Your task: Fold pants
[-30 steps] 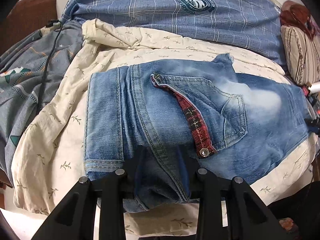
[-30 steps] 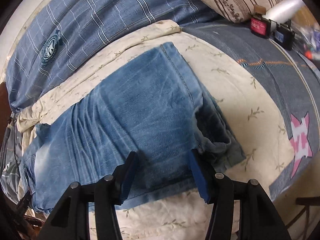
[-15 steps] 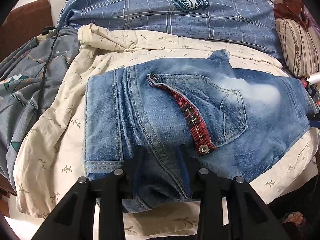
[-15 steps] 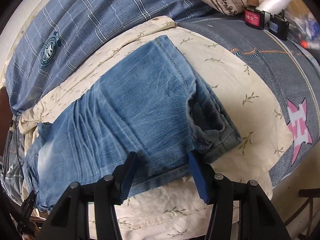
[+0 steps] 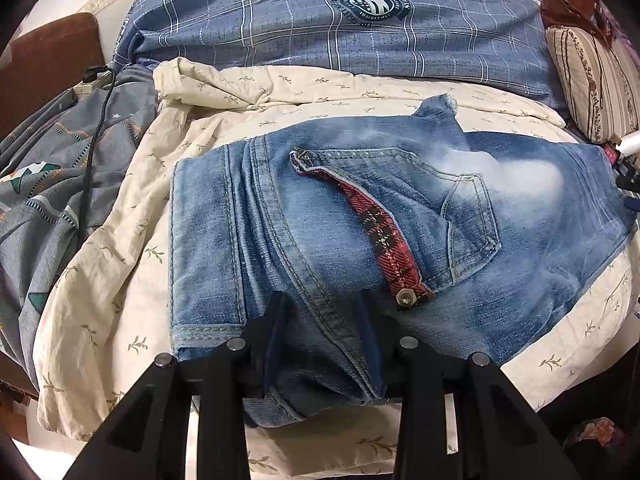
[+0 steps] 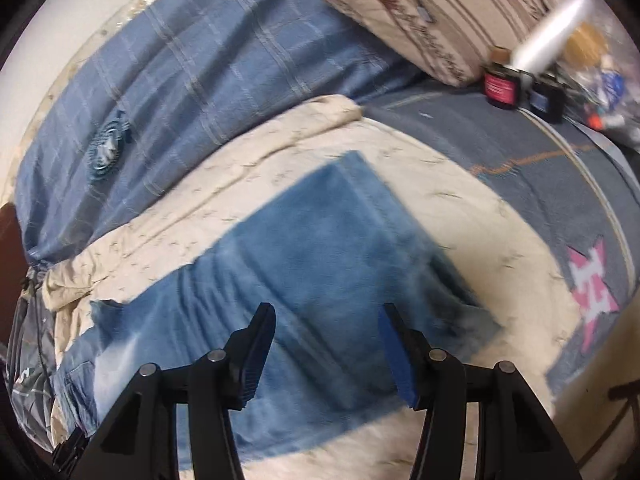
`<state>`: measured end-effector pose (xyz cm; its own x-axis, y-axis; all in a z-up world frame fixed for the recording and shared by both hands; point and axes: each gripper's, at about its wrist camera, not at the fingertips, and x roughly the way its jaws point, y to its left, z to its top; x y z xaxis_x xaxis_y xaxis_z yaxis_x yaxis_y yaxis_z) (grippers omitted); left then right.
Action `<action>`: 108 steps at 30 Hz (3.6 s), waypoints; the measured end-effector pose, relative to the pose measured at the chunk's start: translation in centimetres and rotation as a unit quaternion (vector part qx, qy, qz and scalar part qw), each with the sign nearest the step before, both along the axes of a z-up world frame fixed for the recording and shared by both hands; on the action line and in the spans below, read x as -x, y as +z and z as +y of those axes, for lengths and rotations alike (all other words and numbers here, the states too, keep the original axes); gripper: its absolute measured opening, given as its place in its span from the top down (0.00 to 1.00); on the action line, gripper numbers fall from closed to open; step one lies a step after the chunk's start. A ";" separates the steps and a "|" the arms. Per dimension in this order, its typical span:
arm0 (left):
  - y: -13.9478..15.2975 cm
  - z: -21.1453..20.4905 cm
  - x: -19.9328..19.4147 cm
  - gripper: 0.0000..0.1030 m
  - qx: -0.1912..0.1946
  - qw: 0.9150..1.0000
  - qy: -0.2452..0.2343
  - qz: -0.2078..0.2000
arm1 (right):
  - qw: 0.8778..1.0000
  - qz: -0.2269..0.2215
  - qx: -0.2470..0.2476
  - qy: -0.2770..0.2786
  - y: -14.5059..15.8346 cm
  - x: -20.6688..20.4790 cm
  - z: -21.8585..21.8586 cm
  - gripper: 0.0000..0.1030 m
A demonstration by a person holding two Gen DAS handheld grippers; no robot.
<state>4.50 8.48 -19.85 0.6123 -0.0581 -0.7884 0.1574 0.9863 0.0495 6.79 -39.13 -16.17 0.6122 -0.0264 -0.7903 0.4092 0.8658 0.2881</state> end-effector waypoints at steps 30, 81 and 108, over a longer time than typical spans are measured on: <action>1.7 -0.7 0.8 0.53 -0.005 0.999 0.040 -0.006 | 0.993 -0.045 0.097 0.055 0.6 0.0 3.0 0.41; -0.7 -4.0 0.5 0.09 -0.036 0.999 0.033 0.010 | 0.953 -0.001 0.230 0.199 -2.1 -0.7 18.0 0.41; -0.7 -4.0 0.3 0.08 -0.036 0.999 0.034 0.011 | 0.976 0.045 0.215 -0.006 -1.2 0.9 4.5 0.41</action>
<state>4.19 4.46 -20.57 0.5962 0.0401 -0.8018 0.0929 0.9886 0.1185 5.86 -34.65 -17.42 0.5386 -0.3737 -0.7552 0.4267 0.8938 -0.1379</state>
